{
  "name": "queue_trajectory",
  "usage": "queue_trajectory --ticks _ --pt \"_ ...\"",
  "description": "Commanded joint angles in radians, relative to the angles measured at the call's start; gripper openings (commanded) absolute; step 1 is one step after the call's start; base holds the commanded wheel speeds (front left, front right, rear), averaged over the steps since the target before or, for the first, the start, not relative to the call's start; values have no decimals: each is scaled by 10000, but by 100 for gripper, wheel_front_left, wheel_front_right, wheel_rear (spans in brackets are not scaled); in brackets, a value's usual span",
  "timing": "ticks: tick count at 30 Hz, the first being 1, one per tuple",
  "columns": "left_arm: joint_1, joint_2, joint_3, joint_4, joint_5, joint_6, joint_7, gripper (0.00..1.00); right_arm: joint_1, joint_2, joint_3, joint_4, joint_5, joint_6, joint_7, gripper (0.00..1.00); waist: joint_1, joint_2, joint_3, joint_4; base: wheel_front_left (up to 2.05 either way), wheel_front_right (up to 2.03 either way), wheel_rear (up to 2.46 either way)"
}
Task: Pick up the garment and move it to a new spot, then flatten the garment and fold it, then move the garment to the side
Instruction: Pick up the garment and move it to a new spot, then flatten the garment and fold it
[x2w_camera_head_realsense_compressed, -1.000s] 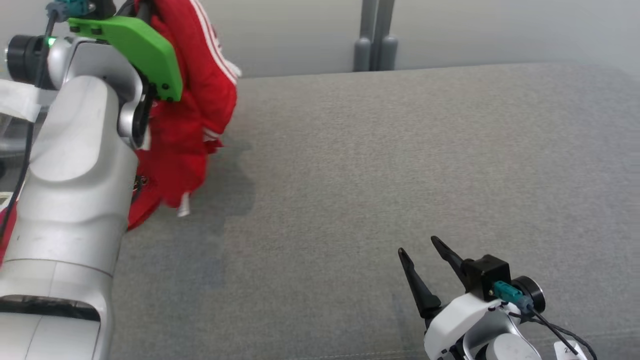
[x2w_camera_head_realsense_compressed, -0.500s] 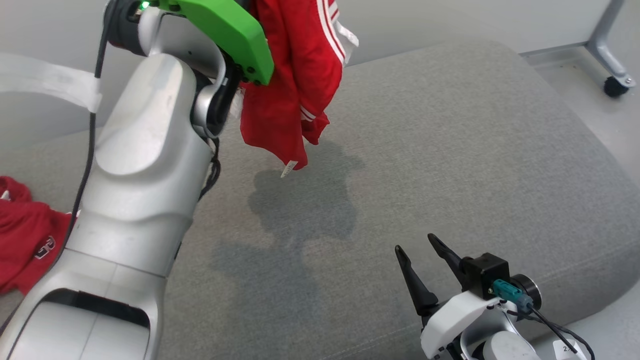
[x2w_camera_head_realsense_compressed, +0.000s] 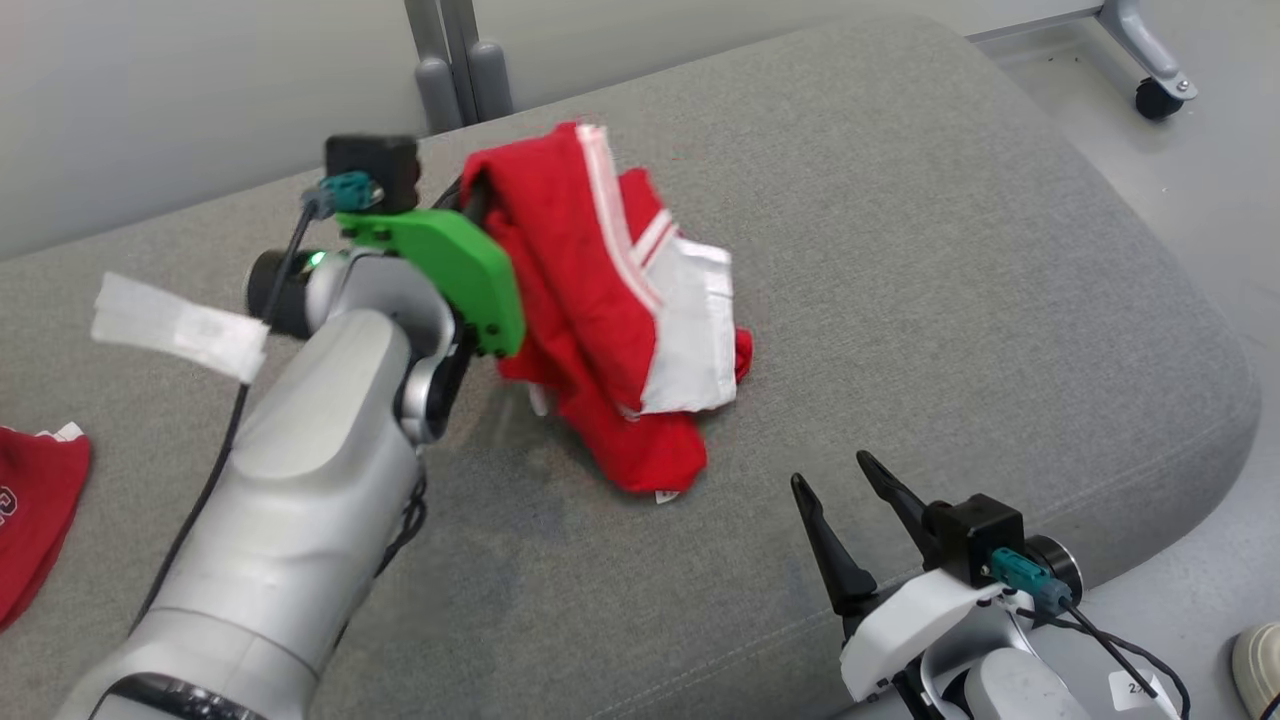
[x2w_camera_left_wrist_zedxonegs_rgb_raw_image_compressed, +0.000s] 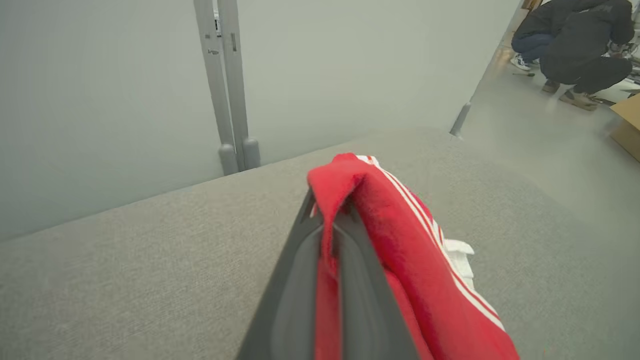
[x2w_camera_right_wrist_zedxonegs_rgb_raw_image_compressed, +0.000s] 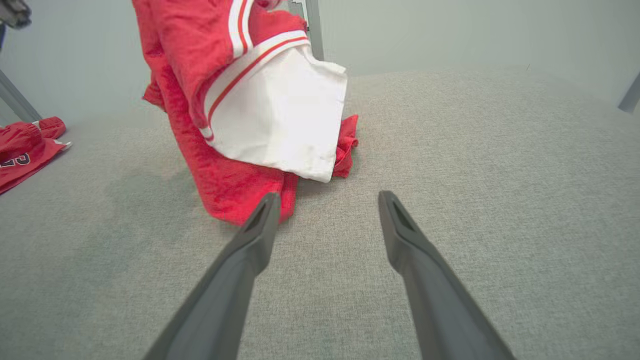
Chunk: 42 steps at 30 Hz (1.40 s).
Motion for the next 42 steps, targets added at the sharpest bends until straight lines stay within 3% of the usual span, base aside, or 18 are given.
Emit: queue_trajectory --ticks 1,4,5,6,7,10,17,28,34,42 --pt "188 191 55 202 -45 80 -88 0 -116 -11 24 40 65 -3 -45 100 0 -1 113 89 0 0 0" --pt "510 489 196 938 -114 228 -270 0 -138 -11 74 104 71 -3 -69 100 0 -1 163 174 0 0 0" --pt "630 584 253 1177 -163 277 -310 20 -148 -11 96 125 68 -3 -68 100 0 -1 166 205 0 0 0" --pt "768 682 280 1452 -216 339 -269 47 -158 -11 97 145 62 -3 -71 100 0 -1 157 238 0 0 0" --pt "868 746 305 1667 -224 343 -265 100 -157 -16 90 160 53 -3 -76 100 0 -1 144 285 0 0 0" --pt "1047 831 499 2106 -384 401 -543 100 -142 -14 63 180 3 -3 -54 100 0 -1 94 446 0 0 0" --pt "1368 787 625 2448 -611 66 -1190 100 -42 -16 -165 154 -96 -3 41 100 0 -1 -141 959 0 0 0" --pt "1683 317 -472 1146 442 -281 -2250 100 360 -17 -583 24 -59 -3 158 100 0 -1 -672 1465 0 0 0" --pt "1908 -68 -1486 216 969 -368 -1724 100 470 -17 -696 -45 -23 -3 152 100 0 -1 -589 1177 0 0 0" --pt "1895 -287 -2196 -449 1199 -252 -1135 100 233 -13 -597 -94 62 -3 68 100 0 -1 -20 123 0 0 0"
